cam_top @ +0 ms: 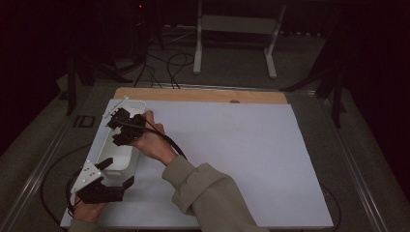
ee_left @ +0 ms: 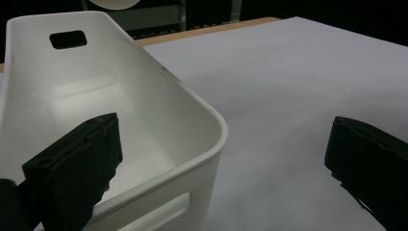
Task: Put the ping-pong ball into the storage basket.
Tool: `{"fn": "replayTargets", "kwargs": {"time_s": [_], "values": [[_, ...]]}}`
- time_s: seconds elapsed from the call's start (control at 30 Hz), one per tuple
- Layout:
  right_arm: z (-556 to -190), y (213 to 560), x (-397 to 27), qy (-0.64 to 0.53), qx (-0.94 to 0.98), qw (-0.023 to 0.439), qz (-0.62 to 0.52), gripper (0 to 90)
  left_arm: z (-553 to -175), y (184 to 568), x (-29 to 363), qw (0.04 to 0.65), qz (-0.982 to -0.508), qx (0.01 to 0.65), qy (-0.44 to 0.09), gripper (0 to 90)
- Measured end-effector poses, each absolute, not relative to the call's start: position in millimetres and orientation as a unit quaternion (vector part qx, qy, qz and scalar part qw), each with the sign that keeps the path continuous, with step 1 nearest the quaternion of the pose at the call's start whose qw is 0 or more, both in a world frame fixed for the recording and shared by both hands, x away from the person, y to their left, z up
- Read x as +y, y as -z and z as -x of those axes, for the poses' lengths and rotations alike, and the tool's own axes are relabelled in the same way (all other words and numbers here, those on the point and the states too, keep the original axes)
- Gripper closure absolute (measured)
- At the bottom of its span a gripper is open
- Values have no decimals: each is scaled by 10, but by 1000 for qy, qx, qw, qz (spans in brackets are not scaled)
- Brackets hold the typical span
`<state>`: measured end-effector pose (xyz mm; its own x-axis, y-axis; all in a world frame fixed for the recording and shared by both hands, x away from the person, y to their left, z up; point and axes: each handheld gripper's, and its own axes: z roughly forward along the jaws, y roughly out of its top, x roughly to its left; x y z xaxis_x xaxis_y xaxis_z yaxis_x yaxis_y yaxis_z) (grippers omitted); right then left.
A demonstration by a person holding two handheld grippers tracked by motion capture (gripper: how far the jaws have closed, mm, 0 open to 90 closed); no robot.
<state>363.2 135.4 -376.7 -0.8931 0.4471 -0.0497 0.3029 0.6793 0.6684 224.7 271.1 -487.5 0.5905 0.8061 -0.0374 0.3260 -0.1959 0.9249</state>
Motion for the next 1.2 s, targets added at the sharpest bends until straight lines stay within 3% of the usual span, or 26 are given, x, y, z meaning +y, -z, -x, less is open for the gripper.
{"fn": "replayTargets", "kwargs": {"time_s": [0.07,0.13,0.23,1.2], "values": [[-3647,3771,1357,-349,909,91,-210,446,-2247,4875,2711,505,-735,385,-238,1],[-3652,3778,1362,-352,906,95,-215,245,-2247,4875,2710,504,-735,385,-238,1],[-3661,3786,1356,-350,904,95,-226,134,-2246,4875,2710,505,-735,385,-238,1],[-3655,3827,1217,-331,915,93,-211,137,-2246,4875,2708,503,-735,386,-238,1]]}}
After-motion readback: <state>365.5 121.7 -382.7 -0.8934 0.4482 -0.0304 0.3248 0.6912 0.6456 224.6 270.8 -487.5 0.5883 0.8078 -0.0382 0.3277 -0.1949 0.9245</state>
